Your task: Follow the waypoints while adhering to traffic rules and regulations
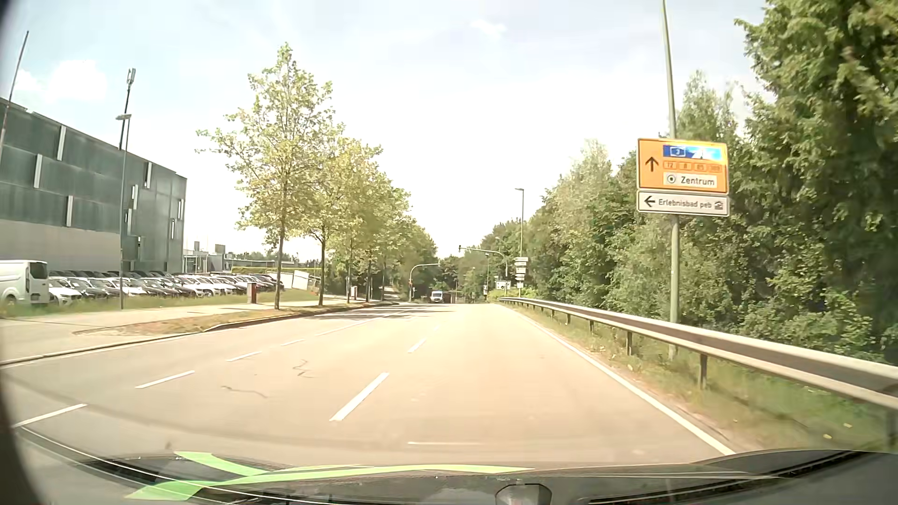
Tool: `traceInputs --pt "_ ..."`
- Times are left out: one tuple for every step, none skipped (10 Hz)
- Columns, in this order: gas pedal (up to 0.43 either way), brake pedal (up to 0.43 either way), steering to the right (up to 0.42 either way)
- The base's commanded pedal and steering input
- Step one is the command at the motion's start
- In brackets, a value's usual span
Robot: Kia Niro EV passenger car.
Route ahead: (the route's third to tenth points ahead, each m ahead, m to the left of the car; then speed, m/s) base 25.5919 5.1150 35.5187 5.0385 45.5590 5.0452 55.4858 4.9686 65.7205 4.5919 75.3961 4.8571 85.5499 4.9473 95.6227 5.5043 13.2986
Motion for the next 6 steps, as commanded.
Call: traceInputs --pt "0.138 0.000 -0.002" --pt "0.138 0.000 -0.002" --pt "0.138 0.000 -0.002" --pt "0.138 0.000 -0.002" --pt "0.138 0.000 -0.002" --pt "0.138 0.000 -0.002"
